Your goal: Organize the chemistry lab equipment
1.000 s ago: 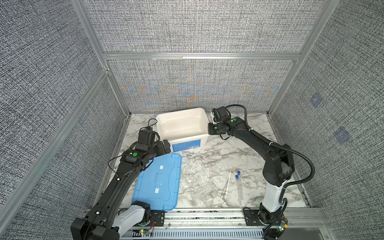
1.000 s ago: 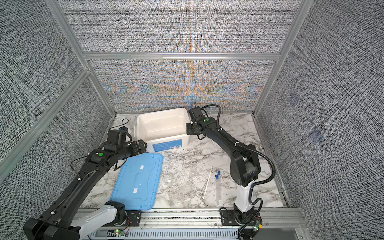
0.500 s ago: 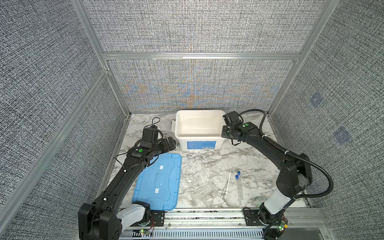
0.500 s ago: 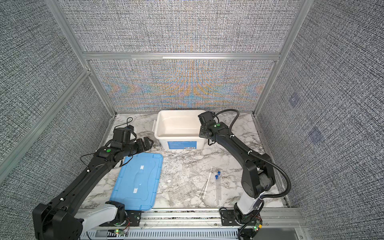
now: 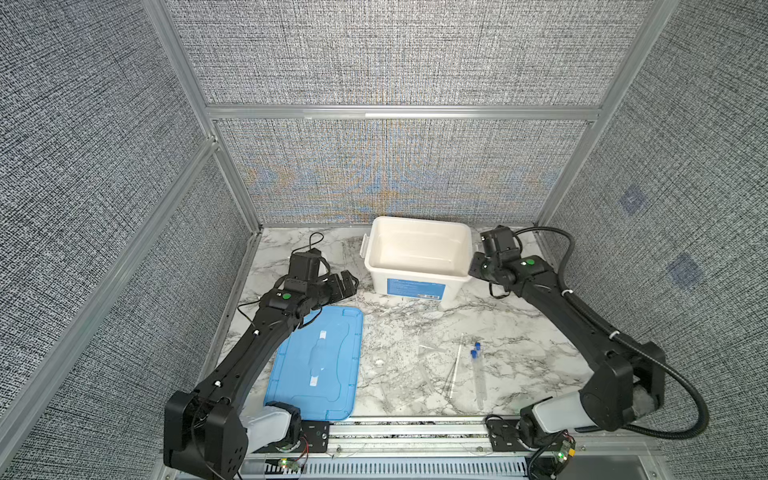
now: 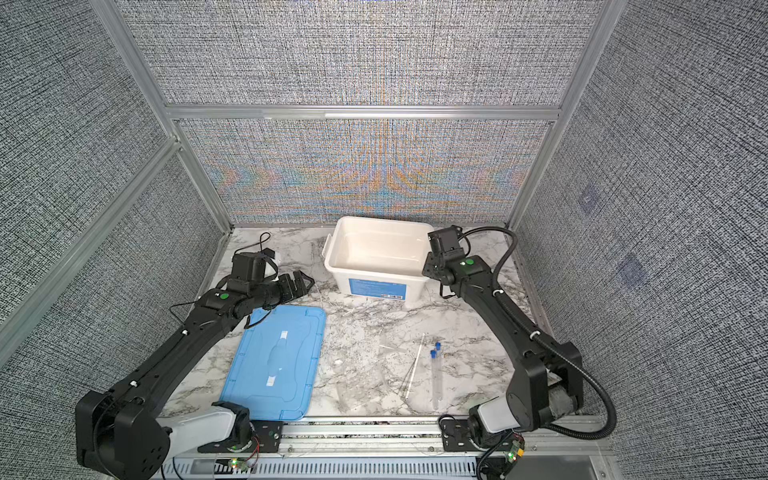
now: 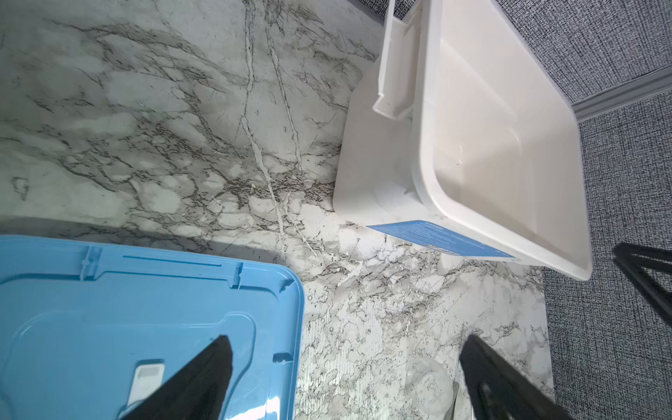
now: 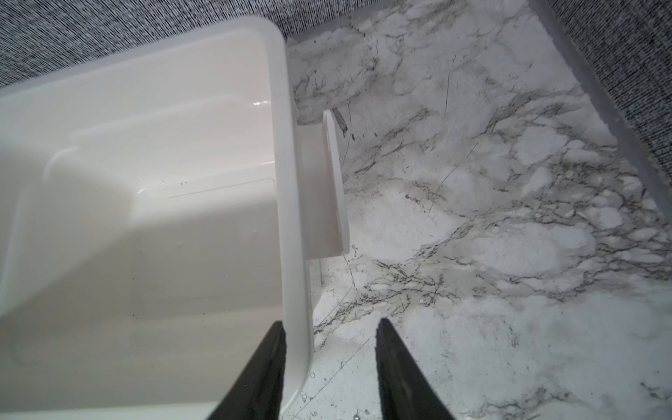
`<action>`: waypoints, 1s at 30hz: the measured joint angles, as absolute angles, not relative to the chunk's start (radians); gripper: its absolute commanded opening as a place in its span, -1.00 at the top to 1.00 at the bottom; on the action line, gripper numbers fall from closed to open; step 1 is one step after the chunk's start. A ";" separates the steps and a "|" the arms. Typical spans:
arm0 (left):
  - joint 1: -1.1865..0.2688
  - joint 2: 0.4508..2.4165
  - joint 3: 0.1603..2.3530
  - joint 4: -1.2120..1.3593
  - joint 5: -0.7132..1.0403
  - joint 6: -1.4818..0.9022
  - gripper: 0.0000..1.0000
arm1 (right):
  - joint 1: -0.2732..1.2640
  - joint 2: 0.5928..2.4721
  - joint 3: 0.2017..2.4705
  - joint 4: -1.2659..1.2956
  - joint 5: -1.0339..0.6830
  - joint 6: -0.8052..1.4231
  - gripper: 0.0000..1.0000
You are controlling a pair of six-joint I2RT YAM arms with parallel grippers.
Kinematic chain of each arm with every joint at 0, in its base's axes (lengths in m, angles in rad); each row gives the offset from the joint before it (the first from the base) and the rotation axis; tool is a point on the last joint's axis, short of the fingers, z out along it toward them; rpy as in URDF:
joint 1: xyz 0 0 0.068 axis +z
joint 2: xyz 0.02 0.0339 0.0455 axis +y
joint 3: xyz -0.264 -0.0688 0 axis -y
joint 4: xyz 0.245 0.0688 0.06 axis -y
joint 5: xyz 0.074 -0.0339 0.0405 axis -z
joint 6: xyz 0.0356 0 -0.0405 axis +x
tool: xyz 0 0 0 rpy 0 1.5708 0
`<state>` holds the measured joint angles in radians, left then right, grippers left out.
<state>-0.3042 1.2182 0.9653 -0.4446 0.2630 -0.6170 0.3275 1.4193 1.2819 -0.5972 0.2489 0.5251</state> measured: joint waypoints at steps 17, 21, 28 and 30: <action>-0.304 1.216 0.942 -0.445 0.241 -0.569 -0.98 | 0.261 1.163 0.958 -0.819 0.109 0.353 0.00; -0.304 1.215 0.942 -0.445 0.234 -0.553 -0.98 | 0.262 1.182 0.866 -0.823 0.028 0.354 0.00; -0.304 1.205 0.928 -0.455 0.211 -0.551 -0.98 | 0.262 1.255 0.772 -0.755 -0.043 0.361 0.00; -0.304 1.200 0.918 -0.456 0.208 -0.550 -0.98 | 0.262 1.280 0.754 -0.730 -0.056 0.363 0.00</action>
